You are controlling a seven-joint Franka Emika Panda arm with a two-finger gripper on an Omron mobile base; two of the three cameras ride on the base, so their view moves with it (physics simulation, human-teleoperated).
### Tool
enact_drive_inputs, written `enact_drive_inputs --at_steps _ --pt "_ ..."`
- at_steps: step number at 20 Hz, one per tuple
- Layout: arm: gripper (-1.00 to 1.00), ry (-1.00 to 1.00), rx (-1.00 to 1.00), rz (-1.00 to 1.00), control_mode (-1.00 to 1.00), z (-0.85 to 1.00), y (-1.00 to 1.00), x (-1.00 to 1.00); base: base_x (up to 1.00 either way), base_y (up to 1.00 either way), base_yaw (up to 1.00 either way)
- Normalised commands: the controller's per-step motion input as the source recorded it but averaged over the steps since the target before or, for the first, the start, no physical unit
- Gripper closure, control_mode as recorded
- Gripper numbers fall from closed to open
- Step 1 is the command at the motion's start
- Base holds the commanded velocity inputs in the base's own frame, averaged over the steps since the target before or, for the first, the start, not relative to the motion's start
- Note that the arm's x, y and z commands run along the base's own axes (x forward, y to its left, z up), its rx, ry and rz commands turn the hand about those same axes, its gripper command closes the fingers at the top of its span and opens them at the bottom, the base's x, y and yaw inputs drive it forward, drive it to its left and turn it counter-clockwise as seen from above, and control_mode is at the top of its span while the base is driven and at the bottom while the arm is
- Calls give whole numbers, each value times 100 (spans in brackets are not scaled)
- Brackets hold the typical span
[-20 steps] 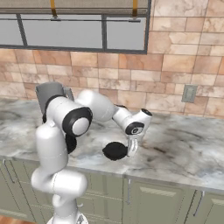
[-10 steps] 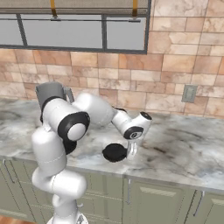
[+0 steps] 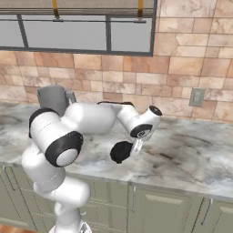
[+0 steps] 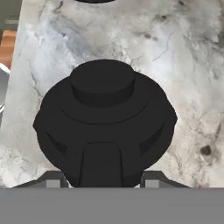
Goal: Open the blender lid, put the kiwi in the blender, close the lid, and start the blender.
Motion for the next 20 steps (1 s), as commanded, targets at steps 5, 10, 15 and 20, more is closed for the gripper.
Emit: enact_drive_inputs --at_steps 5,10,15,20 --pt "100 -10 18 -5 -100 43 -16 -40 0 0 0" --pt "100 -14 14 -7 -100 100 5 -25 0 0 0" --pt "100 -4 9 -5 -100 100 24 -9 0 0 0" --pt "100 0 9 -2 -100 100 24 -9 0 0 0"
